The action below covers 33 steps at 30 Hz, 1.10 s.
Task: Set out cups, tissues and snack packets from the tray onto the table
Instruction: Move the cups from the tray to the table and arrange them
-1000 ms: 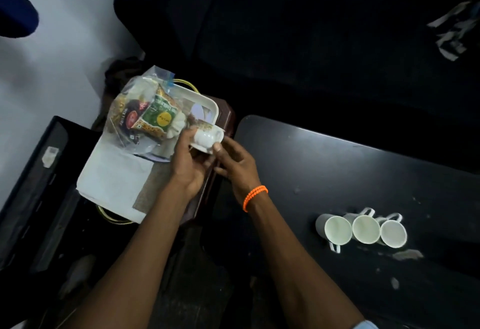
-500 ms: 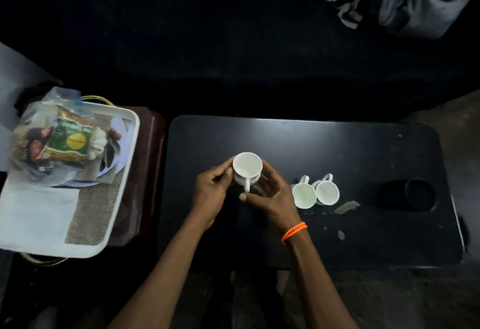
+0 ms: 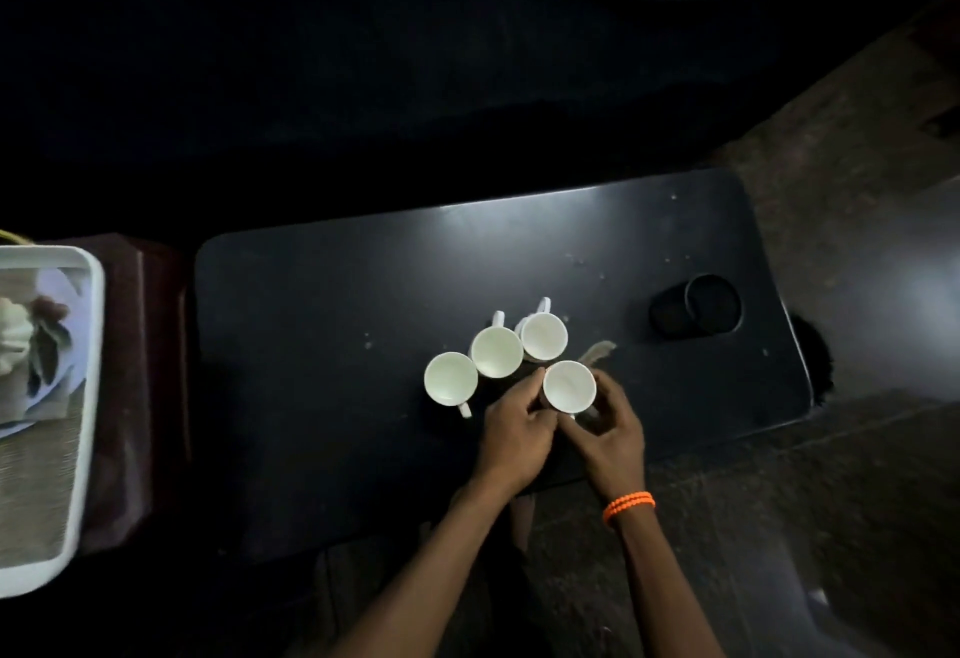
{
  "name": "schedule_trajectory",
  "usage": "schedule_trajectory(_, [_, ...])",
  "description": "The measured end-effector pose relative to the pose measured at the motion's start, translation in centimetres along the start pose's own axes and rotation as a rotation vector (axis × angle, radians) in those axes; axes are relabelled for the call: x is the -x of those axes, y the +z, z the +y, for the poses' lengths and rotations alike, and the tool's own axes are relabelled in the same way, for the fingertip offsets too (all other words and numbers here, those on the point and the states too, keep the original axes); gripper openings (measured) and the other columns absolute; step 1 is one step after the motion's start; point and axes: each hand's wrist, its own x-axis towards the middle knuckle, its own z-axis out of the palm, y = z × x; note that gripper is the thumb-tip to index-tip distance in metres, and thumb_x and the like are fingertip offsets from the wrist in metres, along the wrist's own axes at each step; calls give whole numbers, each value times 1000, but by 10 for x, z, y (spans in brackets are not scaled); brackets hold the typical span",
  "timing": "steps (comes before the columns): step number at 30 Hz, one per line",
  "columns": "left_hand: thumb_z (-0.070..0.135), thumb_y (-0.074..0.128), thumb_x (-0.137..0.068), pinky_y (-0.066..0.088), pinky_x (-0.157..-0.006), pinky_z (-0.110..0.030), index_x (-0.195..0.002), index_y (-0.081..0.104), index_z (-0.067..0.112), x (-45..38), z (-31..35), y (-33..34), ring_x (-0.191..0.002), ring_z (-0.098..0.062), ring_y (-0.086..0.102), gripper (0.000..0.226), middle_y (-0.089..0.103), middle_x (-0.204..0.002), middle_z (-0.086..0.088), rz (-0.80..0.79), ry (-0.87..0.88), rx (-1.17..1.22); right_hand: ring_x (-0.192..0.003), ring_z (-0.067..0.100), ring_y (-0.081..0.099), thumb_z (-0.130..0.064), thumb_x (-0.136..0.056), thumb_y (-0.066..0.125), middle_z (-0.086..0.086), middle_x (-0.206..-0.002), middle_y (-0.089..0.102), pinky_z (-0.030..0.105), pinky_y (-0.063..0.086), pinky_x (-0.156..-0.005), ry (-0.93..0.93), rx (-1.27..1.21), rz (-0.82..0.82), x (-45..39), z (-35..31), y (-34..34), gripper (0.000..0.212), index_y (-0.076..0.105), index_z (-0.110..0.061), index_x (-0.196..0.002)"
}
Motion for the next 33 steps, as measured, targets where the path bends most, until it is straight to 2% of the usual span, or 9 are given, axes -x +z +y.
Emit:
schedule_trajectory(3, [-1,56,-79,52,-103,-32,-126,68,24,-7,-10,19,-112,-6,67,55,75,-118,9,-12,-43,-48,-113,7,68,7,-74,83,1,-125,71,24,56,-94,22,42,-4,-5,17,-10,60,65,-15,-127])
schedule_trajectory(7, [-3,55,-83,50,-106,-29,-139,61,18,-12,-17,37,-113,-2,61,61,70,-131,-3,-20,-87,-49,-115,12,68,-1,-74,84,-4,-123,72,33,56,-96,51,64,-17,-15,34,-17,59,65,-19,-127])
schedule_trajectory(10, [-4,55,-80,50,-109,-28,-145,57,23,-15,-22,45,-127,-6,59,70,64,-141,2,-53,-72,-67,-117,10,66,-9,-72,84,-10,-124,71,34,55,-98,29,101,-21,-19,41,-27,59,65,-27,-126])
schedule_trajectory(15, [-6,57,-79,46,-92,-3,-139,64,26,-13,-31,61,-122,-3,64,68,68,-129,14,-30,-102,-28,-120,14,65,-2,-72,84,-8,-127,69,47,55,-100,51,146,-40,-16,53,-46,63,64,-29,-126])
schedule_trajectory(21, [-4,63,-81,45,-87,2,-138,65,24,-9,-39,66,-118,-2,65,64,72,-131,5,-29,-160,-45,-116,12,66,-4,-68,89,-9,-123,70,41,58,-95,51,158,-18,-10,58,-56,63,65,-25,-123])
schedule_trajectory(23, [-1,64,-78,46,-89,-1,-136,66,27,-9,-42,65,-116,-2,67,64,74,-127,6,-30,-171,-90,-115,9,66,-4,-68,90,-10,-122,70,34,58,-93,57,153,-17,-7,57,-57,63,65,-26,-122])
schedule_trajectory(27, [7,62,-72,52,-106,-26,-137,66,28,-7,-46,59,-118,-6,67,68,73,-129,6,-69,-200,-146,-114,9,66,-4,-68,91,-10,-122,70,25,57,-87,67,152,-29,-5,58,-60,64,65,-26,-122])
schedule_trajectory(29, [8,60,-70,50,-109,-28,-139,64,27,-6,-48,57,-123,-7,65,71,71,-133,5,-93,-205,-169,-114,10,66,-6,-69,91,-10,-121,70,20,56,-83,77,158,-32,-3,59,-62,63,65,-28,-121])
schedule_trajectory(33, [12,58,-67,50,-108,-27,-138,64,30,-3,-50,46,-124,-7,64,73,71,-133,8,-181,-174,-247,-118,13,65,-9,-66,93,-9,-128,67,35,60,-86,85,193,-27,0,64,-66,72,61,-28,-128])
